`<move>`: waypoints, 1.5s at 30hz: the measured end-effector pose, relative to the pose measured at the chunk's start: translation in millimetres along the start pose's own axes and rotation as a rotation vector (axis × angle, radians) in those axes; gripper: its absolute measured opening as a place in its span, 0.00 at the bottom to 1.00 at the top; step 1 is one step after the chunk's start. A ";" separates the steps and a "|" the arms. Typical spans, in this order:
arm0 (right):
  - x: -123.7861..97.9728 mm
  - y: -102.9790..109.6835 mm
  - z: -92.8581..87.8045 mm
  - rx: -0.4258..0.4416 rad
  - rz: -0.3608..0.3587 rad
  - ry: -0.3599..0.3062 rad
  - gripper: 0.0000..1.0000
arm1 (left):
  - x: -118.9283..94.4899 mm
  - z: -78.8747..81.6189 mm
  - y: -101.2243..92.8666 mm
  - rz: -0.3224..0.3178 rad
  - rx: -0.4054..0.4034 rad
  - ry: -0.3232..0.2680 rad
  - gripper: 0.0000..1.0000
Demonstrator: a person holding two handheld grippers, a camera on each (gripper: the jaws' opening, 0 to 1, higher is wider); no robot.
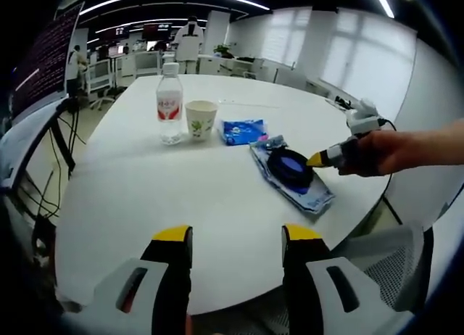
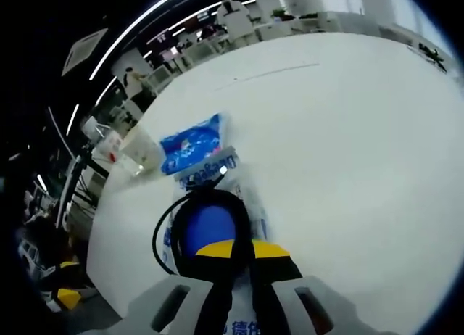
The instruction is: Arrange the tabletop items into an orderly group along one side of the table until the central work area is clear of visible clutter.
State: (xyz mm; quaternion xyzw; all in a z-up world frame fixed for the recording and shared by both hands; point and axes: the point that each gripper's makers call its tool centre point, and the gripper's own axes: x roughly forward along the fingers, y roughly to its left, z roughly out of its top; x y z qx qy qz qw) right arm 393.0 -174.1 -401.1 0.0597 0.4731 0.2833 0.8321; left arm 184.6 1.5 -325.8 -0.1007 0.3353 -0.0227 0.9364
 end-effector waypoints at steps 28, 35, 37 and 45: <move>-28.4 33.8 12.6 -0.037 0.106 -0.086 0.00 | 7.4 0.8 1.9 -0.020 0.006 0.003 0.49; -26.6 29.2 -6.8 -0.048 0.085 -0.027 0.00 | 7.3 0.6 -1.5 -0.032 0.015 0.008 0.49; -27.2 26.4 -7.9 -0.044 0.077 -0.013 0.01 | 7.5 0.8 -3.5 -0.034 0.018 0.011 0.49; -23.3 28.5 6.8 -0.113 0.083 -0.013 0.09 | 5.5 -3.4 0.9 -0.020 0.011 0.018 0.49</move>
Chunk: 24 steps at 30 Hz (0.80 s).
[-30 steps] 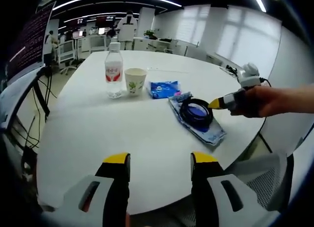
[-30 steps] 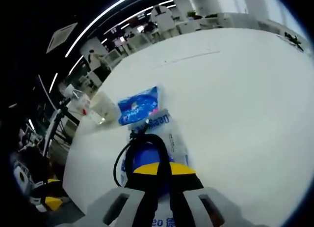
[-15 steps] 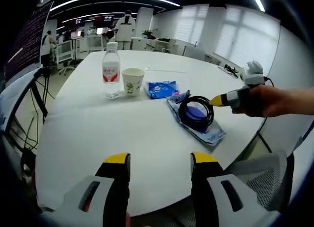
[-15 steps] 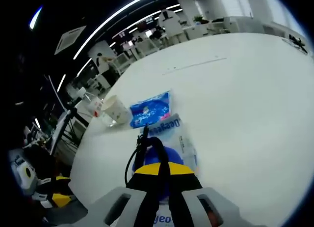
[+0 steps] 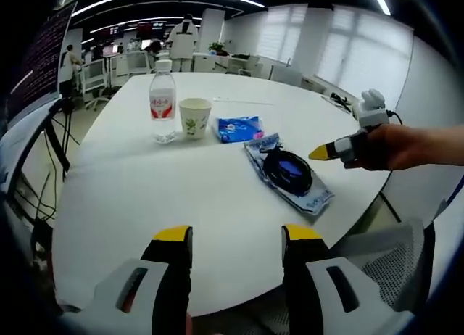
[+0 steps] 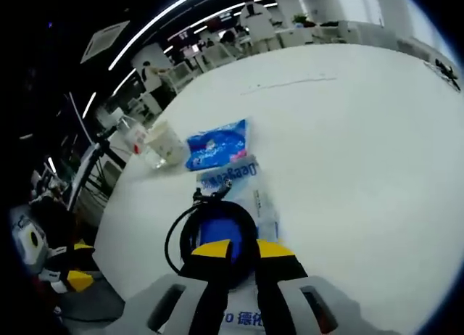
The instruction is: Arrange the tabletop items into an orderly group along one side of the table until the central work area is clear of visible clutter.
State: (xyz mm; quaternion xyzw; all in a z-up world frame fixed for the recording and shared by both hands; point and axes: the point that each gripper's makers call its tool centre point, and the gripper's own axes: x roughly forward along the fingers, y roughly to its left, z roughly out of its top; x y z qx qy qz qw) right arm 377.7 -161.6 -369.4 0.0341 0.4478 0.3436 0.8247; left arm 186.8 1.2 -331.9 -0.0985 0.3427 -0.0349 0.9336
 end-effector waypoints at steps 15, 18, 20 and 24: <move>45.5 -17.6 72.3 0.027 0.001 -0.074 0.16 | -6.5 -2.1 9.5 0.067 -0.035 -0.003 0.49; 53.5 -16.7 75.7 0.037 0.007 -0.063 0.18 | -9.2 -5.2 10.5 0.082 -0.041 0.002 0.49; 66.2 -20.1 80.0 0.046 0.008 -0.061 0.19 | -10.6 -6.7 9.9 0.087 -0.047 0.004 0.49; 75.7 -17.6 87.7 0.072 0.016 -0.066 0.20 | -12.1 -9.4 9.1 0.100 -0.052 0.009 0.49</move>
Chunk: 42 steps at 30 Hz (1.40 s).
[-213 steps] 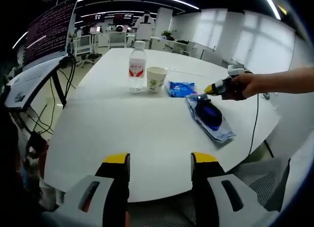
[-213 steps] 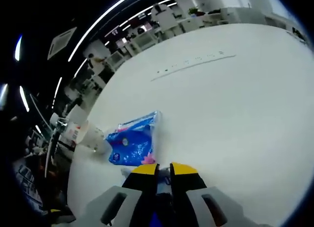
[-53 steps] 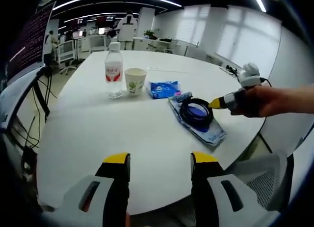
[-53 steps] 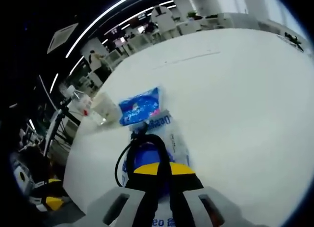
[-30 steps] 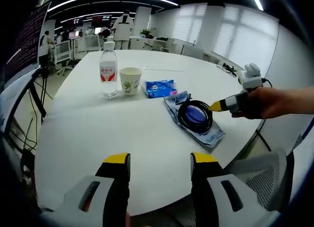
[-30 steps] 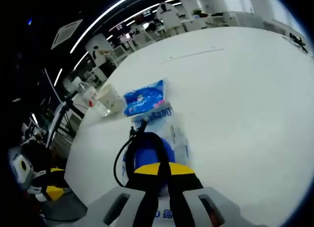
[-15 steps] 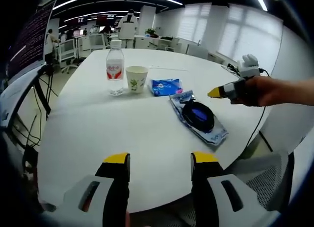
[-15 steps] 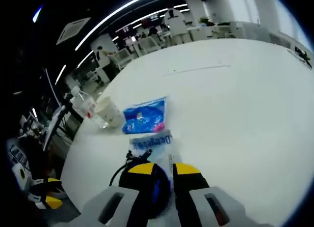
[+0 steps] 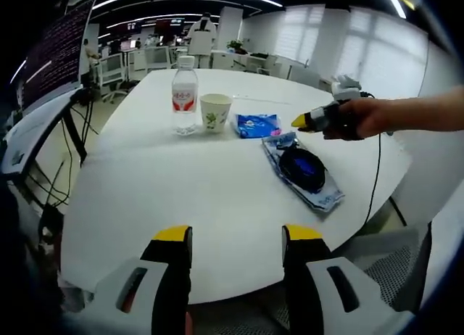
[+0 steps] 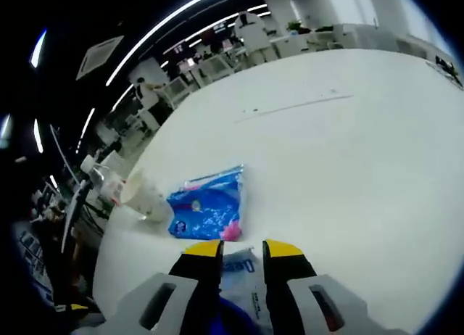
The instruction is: Arrange the tabletop items into an orderly group along one side of the table until the central work area is clear of visible clutter.
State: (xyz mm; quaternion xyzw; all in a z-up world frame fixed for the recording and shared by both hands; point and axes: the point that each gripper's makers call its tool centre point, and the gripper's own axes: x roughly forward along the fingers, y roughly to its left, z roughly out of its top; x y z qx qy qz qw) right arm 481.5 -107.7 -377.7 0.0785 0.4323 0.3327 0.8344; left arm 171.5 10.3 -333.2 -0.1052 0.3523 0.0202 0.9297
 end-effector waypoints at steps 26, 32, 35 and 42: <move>32.9 -8.1 23.9 0.149 0.029 -0.035 0.00 | -4.2 -17.7 -1.7 0.021 -0.001 0.044 0.50; 29.4 -16.8 24.9 0.144 0.023 -0.041 0.00 | -4.6 -17.8 -6.8 0.014 0.010 0.055 0.50; 29.0 -25.0 31.0 0.148 0.017 -0.051 0.00 | -3.3 -19.0 -7.6 0.009 0.015 0.061 0.50; 16.8 -52.2 37.6 0.178 -0.014 -0.085 0.00 | 2.6 -18.5 -13.6 -0.009 0.030 0.072 0.50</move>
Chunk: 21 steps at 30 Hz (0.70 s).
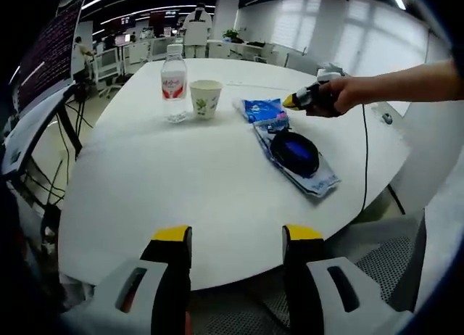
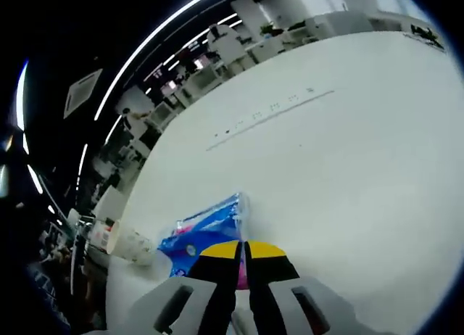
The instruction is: Arrange the tabletop items into an orderly group along one side of the table until the central work area is clear of visible clutter.
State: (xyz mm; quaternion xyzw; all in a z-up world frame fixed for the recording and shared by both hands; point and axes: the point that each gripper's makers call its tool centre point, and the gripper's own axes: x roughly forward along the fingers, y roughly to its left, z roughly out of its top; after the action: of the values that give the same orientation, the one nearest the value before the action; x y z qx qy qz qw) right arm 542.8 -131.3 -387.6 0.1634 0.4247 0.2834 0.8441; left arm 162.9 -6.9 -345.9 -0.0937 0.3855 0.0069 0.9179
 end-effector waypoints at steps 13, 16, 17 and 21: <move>-29.9 -63.6 21.0 0.046 -0.078 -0.054 0.00 | 12.3 5.1 -19.4 -0.032 0.025 0.016 0.50; -37.3 -76.4 24.4 0.054 -0.092 -0.064 0.00 | 15.3 5.9 -24.2 -0.038 0.030 0.022 0.50; -39.6 -81.0 27.0 0.056 -0.096 -0.067 0.00 | 16.4 6.4 -26.1 -0.040 0.031 0.024 0.50; -44.1 -86.4 30.2 0.058 -0.103 -0.076 0.00 | 17.4 5.3 -28.9 -0.043 0.034 0.029 0.50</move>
State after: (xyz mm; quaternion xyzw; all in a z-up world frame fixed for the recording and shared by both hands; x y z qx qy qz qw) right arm 575.5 -227.5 -387.1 0.1761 0.4084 0.2207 0.8681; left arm 181.3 -35.5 -349.9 -0.0866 0.3969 -0.0207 0.9136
